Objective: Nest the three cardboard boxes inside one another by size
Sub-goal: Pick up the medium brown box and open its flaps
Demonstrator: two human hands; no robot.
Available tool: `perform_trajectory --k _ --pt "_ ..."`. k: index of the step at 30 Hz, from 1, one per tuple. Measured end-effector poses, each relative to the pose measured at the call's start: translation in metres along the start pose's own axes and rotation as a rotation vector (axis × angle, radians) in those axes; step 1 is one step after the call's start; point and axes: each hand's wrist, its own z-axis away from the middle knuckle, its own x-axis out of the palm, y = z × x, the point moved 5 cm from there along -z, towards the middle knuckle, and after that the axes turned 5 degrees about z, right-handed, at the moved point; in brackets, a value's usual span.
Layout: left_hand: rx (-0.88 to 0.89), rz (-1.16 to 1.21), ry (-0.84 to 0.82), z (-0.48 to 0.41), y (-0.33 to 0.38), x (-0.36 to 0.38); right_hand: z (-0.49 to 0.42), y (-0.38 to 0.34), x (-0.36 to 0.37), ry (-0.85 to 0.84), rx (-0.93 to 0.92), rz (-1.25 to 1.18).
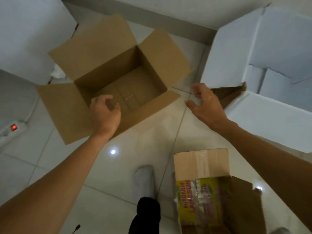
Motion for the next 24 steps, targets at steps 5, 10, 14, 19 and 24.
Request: perform_trajectory --k 5,10,14,19,24 --pt "-0.038 -0.177 0.136 -0.029 -0.038 -0.048 -0.035 -0.038 0.028 0.011 -0.037 0.126" --pt "-0.225 -0.342 0.265 -0.044 -0.081 -0.075 -0.083 -0.056 0.036 0.132 -0.060 0.279" --pt "-0.397 -0.273 0.294 -0.050 -0.113 -0.084 -0.121 -0.048 0.040 0.053 0.079 0.442" --pt "-0.479 -0.079 0.264 -0.048 -0.140 -0.088 -0.146 -0.028 0.038 -0.075 0.254 0.304" --pt "-0.452 -0.046 0.276 -0.052 -0.141 -0.092 -0.154 -0.019 0.039 -0.056 0.318 0.274"
